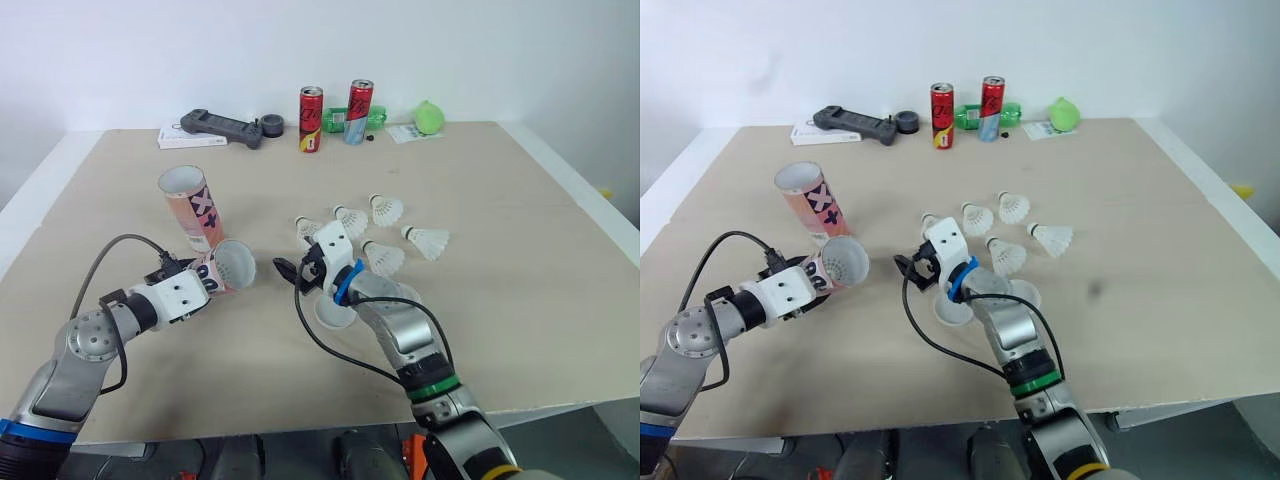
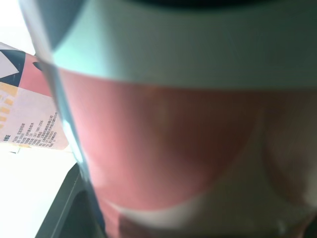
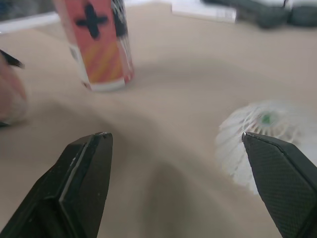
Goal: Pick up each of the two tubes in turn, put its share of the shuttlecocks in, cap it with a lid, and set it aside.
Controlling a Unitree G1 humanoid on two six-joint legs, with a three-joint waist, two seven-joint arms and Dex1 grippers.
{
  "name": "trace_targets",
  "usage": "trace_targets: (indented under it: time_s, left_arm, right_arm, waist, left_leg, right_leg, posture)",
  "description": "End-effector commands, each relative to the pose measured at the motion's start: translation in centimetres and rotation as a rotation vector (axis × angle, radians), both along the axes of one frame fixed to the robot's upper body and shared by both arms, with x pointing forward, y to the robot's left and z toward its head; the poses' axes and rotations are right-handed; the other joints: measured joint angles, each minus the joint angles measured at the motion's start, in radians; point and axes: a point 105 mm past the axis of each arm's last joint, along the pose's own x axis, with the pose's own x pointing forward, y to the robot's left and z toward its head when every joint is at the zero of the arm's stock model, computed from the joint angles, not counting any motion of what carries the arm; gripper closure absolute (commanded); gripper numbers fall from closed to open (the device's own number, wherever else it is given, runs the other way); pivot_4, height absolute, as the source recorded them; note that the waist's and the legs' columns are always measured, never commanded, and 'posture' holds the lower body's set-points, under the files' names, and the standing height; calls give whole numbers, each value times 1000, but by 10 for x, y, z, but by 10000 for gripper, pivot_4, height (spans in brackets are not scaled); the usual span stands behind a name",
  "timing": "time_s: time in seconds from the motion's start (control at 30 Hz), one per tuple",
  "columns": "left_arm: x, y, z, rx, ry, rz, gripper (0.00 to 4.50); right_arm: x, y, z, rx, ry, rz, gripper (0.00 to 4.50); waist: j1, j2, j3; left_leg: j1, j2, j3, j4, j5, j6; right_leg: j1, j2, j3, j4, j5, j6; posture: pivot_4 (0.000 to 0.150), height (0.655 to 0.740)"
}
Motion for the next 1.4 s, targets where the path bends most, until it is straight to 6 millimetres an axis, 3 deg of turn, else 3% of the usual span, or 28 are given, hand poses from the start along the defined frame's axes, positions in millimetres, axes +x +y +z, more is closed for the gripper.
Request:
trace_targets:
  time_s: [0.03, 0.23, 0.37, 0.4, 0.53, 0.6, 0.67, 0.83, 0.93, 1.07, 1.23, 1.4]
  left_arm:
    - [-3, 4, -15, -3, 58, 28, 17324]
    - [-5, 3, -14, -9, 51, 36, 17324]
    - [-6, 2, -13, -14, 50, 38, 17324]
    - [-6, 2, -13, -16, 49, 38, 17324]
    - [-6, 1, -13, -20, 46, 38, 17324]
    - [-6, 1, -13, -21, 45, 39, 17324]
    - [-6, 0, -13, -22, 44, 39, 17324]
    - [-5, -1, -14, -25, 46, 39, 17324]
    - [-5, -1, -15, -27, 47, 41, 17324]
    - [-5, -1, -17, -26, 56, 39, 17324]
    - [-3, -1, -19, -25, 63, 34, 17324]
    - [2, -4, -20, -28, 64, 22, 17324]
  right_arm:
    - [16, 6, 13, 20, -28, -45, 222]
    - [37, 12, 14, 26, -14, -109, 222]
    - [46, 17, 14, 43, -7, -135, 17254]
    - [47, 18, 14, 48, -7, -143, 24221]
    - [50, 19, 16, 62, -9, -148, 40856]
    - [50, 18, 16, 64, -14, -146, 44222]
    - [49, 18, 18, 76, -20, -137, 44222]
    - [28, 17, 45, 153, -115, 20, 44222]
    - [-1, 7, 74, 172, -228, 202, 44222]
    - [-62, -20, 109, 122, -361, 510, 44222]
    - [-85, -20, 96, -76, -350, 621, 44222]
    - [-90, 13, 74, -186, -368, 678, 44222]
  waist:
    - [-4, 0, 0]
    - [-10, 0, 0]
    - [-10, 0, 0]
    - [-10, 0, 0]
    - [-10, 0, 0]
    - [-11, 0, 0]
    - [-10, 0, 0]
    - [-9, 0, 0]
    - [-6, 0, 0]
    - [-5, 1, 1]
    - [-8, 1, 0]
    - [-8, 1, 0]
  left_leg:
    - [0, 0, 0, 0, 0, 0]
    - [0, 0, 0, -1, 0, 0]
    - [0, 0, 1, -1, 0, 0]
    - [-1, 0, 1, -2, 0, 0]
    - [-1, 0, 1, -2, 0, 0]
    - [-1, 0, 1, -2, 0, 0]
    - [-1, 0, 1, -2, 0, 0]
    - [-1, 0, 1, -3, 0, 0]
    - [-3, 0, 0, -3, 0, 0]
    - [-5, -1, 1, -2, 0, 0]
    - [0, -1, 1, -5, 0, 0]
    - [4, -1, 1, -6, -1, -1]
  right_leg:
    - [0, 0, 0, 0, 0, 0]
    - [0, 1, 1, 0, 1, 0]
    - [-1, 1, 2, 0, 0, -1]
    - [-1, 1, 2, 0, 0, -1]
    - [-1, 1, 2, 0, 0, -1]
    - [-1, 1, 2, 0, 0, -1]
    - [-1, 1, 2, 0, 0, -1]
    - [-2, 1, 2, -1, 0, 0]
    - [-2, 1, 2, -1, -1, 1]
    - [-2, -1, 3, -1, -3, 3]
    - [-1, -1, 2, -1, -4, 1]
    - [-3, -1, 2, -1, -3, 0]
  posture:
    - [1500, 7400]
    - [1500, 7400]
    - [1500, 7400]
    - [1500, 7400]
    - [1500, 7400]
    - [1500, 7400]
    - [1500, 7400]
    - [1500, 7400]
    - [1500, 7400]
    - [1500, 7400]
    - [1500, 7400]
    - [1500, 7400]
